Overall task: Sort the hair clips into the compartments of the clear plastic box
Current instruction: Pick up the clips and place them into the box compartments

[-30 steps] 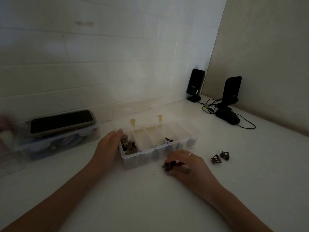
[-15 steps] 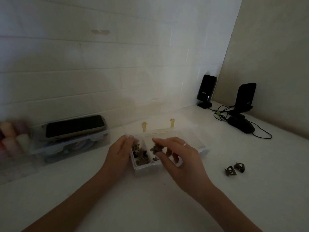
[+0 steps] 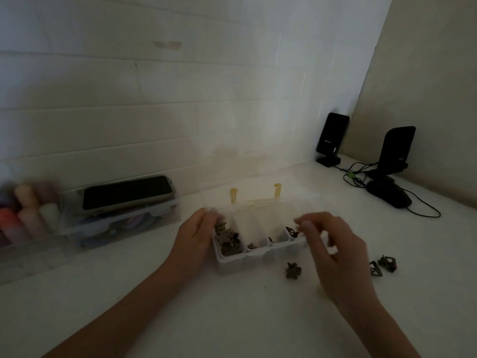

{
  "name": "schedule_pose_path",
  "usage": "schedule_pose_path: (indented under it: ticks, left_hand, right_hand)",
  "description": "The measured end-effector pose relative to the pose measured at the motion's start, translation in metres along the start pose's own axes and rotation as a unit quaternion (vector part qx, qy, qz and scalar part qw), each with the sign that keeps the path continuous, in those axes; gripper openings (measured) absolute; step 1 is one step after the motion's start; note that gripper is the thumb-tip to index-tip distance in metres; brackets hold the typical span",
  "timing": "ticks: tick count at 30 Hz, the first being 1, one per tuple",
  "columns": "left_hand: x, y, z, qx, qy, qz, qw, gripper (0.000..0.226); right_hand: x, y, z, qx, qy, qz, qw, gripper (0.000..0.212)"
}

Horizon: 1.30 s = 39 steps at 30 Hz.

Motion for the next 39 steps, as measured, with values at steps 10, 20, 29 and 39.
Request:
schedule_pose_path:
  ticks: [10, 20, 29, 39]
  left_hand:
    - [-0.001, 0.0, 0.0, -0.008, -0.002, -0.003, 1.0, 0.032]
    - [0.001, -0.001, -0.001, -0.003, 0.005, -0.01, 1.0, 0.032]
    - [0.002, -0.001, -0.001, -0.004, -0.006, -0.002, 1.0, 0.033]
    - [0.005, -0.002, -0.001, -0.004, -0.006, -0.016, 1.0, 0.034]
  right_hand:
    - [-0.035, -0.018, 0.05, 0.196, 0.141, 0.076, 0.967, 0.048]
    - [-0.03, -0.005, 0.048, 0.203, 0.136, 0.032, 0.969, 0.043]
    - [-0.03, 0.014, 0.039, 0.207, 0.107, 0.084, 0.969, 0.012]
    - [0.004, 0.012, 0.027, 0.122, 0.07, -0.076, 0.987, 0.016]
Point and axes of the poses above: each hand's wrist, its own z-axis away from the middle knuckle, its own y-axis out of the palm, x = y × z, the point moved 3 cm from there along -z, towards the middle knuckle, and after that the axes turned 5 degrees about y, right-handed, at the moved point
